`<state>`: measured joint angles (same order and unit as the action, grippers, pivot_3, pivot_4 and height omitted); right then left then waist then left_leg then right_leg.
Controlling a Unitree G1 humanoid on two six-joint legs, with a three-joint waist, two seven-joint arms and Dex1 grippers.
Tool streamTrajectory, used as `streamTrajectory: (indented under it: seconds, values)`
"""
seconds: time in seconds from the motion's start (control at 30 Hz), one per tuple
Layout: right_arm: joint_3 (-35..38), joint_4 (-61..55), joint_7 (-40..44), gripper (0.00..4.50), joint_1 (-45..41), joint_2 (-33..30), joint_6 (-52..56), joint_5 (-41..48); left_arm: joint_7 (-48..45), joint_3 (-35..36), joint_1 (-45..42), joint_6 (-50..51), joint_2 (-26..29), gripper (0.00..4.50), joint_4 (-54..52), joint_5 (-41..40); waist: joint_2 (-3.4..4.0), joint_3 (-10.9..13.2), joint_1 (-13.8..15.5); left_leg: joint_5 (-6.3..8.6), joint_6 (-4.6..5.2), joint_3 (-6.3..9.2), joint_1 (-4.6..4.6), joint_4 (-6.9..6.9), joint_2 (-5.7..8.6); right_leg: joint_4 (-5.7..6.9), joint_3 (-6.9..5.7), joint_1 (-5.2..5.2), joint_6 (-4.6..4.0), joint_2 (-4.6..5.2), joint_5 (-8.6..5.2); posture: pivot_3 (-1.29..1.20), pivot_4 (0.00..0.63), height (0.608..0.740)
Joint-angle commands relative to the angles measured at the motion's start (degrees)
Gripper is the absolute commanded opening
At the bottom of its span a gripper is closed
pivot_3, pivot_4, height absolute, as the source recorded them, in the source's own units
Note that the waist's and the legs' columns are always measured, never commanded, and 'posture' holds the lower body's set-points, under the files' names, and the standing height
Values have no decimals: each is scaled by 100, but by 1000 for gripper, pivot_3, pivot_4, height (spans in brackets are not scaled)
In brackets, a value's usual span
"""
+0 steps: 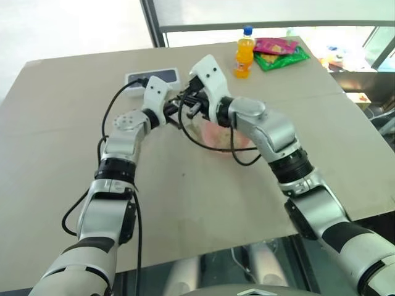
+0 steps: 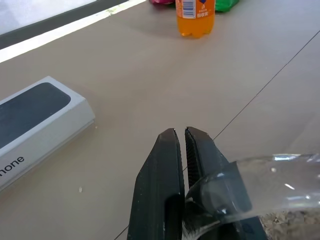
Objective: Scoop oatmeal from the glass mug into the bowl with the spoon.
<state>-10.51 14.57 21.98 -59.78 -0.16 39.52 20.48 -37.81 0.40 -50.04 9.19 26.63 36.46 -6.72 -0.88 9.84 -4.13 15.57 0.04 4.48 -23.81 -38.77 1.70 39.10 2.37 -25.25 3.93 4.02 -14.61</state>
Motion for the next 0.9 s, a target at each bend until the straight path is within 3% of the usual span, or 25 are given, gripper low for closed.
streamTrajectory:
  seconds: [0.03, 0.37, 0.53, 0.9]
  values:
    - [1078, 102, -434, 0, -382, 129, 554, 583, -1, 79, -118, -217, 1, 70, -127, 8, 0, 0, 6, 0, 0, 0, 0, -2, 0, 2, 0, 0, 0, 0, 0, 0, 150, 740]
    - [2749, 521, -1306, 0, -975, 26, 1174, 1415, 29, 57, -21, -392, -125, 70, -40, 47, 0, 0, -16, 0, 0, -1, -2, -5, 2, 4, 5, -2, 0, 1, 0, 0, 150, 740]
    - [3595, 640, -2121, 0, -1014, 167, 1599, 2066, 31, 63, -55, -424, -180, 70, 24, 52, 0, 0, -14, 0, 0, -2, -2, -6, 2, 19, 6, -3, 0, 2, 0, 0, 150, 740]
    - [4655, 552, -3451, 0, -931, 107, 2146, 3201, 28, 68, -115, -638, -225, 70, 330, 75, 0, 0, -7, 0, 2, -8, 2, -31, 3, 69, 9, -2, 0, 3, 0, 0, 150, 740]
